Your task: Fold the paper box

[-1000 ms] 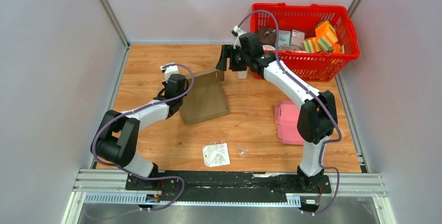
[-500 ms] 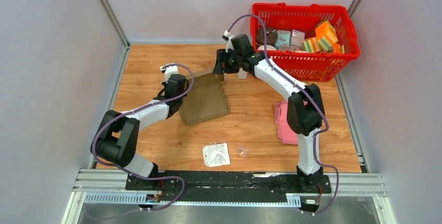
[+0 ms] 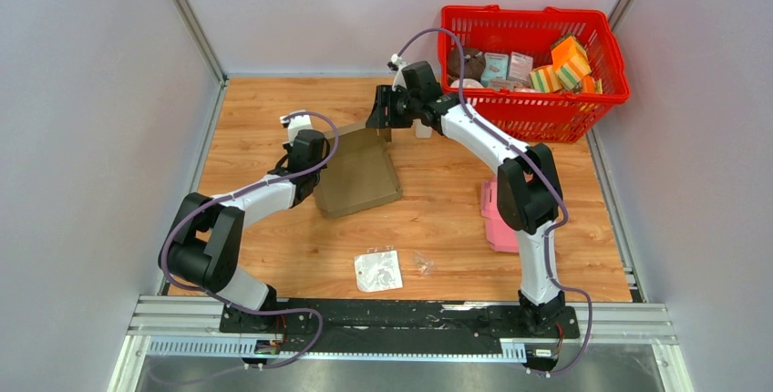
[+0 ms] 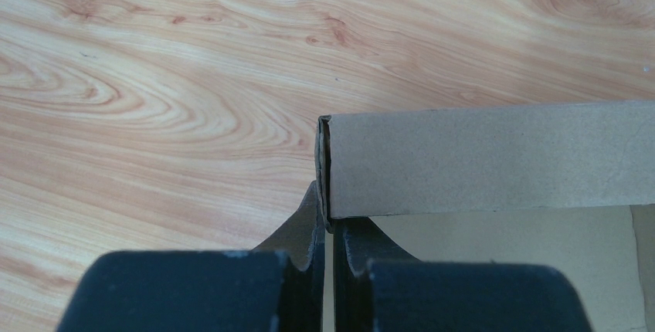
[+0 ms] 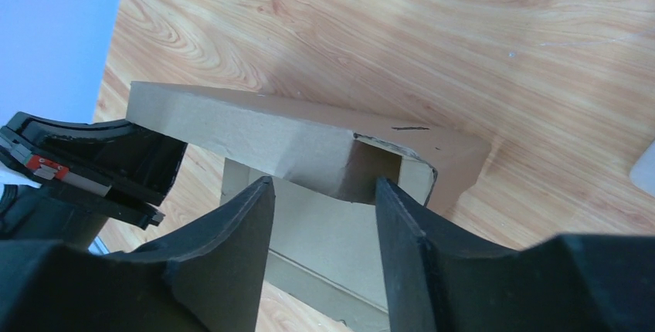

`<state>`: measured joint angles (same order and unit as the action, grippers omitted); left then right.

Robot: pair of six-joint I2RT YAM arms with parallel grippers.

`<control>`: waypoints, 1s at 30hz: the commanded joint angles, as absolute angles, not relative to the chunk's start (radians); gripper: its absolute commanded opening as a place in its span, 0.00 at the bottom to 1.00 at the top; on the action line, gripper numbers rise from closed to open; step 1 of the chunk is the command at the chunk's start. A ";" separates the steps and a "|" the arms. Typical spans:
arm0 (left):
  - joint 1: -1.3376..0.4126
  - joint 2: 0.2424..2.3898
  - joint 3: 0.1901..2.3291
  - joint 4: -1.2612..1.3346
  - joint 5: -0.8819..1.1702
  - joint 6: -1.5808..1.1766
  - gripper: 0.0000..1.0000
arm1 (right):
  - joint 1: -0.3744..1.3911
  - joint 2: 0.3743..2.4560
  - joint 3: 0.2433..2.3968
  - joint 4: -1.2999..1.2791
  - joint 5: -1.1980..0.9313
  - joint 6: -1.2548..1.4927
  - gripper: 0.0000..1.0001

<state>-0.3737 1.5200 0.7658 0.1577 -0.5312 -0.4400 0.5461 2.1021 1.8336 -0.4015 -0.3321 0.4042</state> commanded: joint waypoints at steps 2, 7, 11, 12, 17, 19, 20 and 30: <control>-0.373 1.499 0.765 0.129 -0.520 -0.446 0.00 | 0.537 2.046 1.829 -0.341 -0.315 0.425 0.56; -0.371 1.496 0.762 0.133 -0.518 -0.451 0.00 | 0.532 2.080 1.868 -0.364 -0.337 0.451 0.52; -0.371 1.496 0.762 0.133 -0.511 -0.460 0.00 | 0.537 2.112 1.858 -0.321 -0.376 0.543 0.35; -0.371 1.497 0.762 0.133 -0.509 -0.462 0.00 | 0.537 2.117 1.853 -0.289 -0.382 0.570 0.31; -0.371 1.490 0.764 0.127 -0.509 -0.465 0.00 | 0.519 2.117 1.734 -0.070 -0.445 0.835 0.00; -0.371 1.486 0.764 0.126 -0.509 -0.465 0.00 | 0.509 2.114 1.697 0.061 -0.460 0.900 0.00; -0.371 1.483 0.764 0.123 -0.511 -0.465 0.00 | 0.508 2.108 1.671 0.089 -0.465 0.920 0.00; -0.371 1.457 0.742 0.121 -0.526 -0.463 0.00 | 0.577 1.844 1.354 -0.010 -0.095 0.371 0.55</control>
